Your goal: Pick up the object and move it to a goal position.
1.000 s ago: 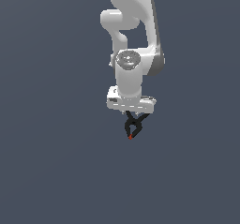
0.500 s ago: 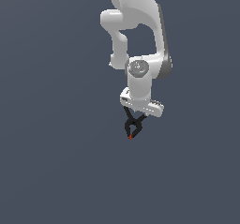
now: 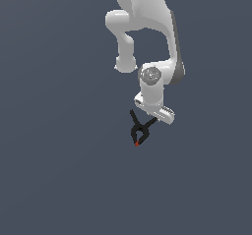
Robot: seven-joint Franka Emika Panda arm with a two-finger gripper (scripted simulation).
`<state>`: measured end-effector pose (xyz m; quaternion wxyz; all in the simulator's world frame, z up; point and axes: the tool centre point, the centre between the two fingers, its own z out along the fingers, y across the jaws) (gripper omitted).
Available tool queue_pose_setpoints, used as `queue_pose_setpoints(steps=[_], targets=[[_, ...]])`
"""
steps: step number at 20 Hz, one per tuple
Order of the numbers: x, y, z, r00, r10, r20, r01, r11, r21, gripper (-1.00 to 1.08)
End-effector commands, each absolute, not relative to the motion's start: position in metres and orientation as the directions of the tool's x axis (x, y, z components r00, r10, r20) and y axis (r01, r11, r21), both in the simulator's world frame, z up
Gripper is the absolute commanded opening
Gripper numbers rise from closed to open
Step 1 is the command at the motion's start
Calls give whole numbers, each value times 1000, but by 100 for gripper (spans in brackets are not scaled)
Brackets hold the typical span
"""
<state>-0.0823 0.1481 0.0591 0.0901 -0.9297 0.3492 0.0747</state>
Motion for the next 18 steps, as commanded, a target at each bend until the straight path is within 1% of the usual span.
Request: queue_pose_setpoints(steps=[1,6,12,18], targets=[[-87,153,55,718,-663,-212,-691,-714,-110,28],[-92,159,50,692,-687,-223,-718,-689,-104,28],[-93,159,48,693,-686,-223,-716,-690,-104,28],[-95,164,28,690,-689,-223,-719,-687,-103,28]])
